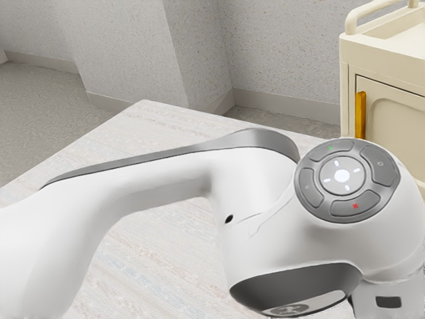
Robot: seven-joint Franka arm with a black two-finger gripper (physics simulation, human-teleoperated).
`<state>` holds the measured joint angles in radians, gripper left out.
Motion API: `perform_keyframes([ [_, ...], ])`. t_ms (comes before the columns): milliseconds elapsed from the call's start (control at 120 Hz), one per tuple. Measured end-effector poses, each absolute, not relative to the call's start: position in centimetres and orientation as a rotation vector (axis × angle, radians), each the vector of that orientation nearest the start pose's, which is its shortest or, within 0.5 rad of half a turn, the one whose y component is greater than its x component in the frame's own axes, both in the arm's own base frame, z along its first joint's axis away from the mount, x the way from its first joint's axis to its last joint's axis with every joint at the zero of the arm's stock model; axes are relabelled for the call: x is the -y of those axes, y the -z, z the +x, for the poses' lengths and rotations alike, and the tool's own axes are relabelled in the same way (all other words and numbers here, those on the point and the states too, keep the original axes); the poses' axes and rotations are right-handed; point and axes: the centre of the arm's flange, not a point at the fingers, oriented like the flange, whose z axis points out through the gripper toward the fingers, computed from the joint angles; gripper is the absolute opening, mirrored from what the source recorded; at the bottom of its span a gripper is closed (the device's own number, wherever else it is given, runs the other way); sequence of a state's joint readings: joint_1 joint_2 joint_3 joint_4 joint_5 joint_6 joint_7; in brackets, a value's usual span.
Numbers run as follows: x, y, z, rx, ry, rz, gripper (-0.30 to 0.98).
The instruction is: Pull the drawer handle with one arm to open the drawer
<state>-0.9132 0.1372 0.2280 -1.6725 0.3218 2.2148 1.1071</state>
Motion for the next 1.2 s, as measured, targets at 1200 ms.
perform_keyframes([
  [1200,35.8,-52.4,51.0,-2.213,0.38,-1.601,0.69],
])
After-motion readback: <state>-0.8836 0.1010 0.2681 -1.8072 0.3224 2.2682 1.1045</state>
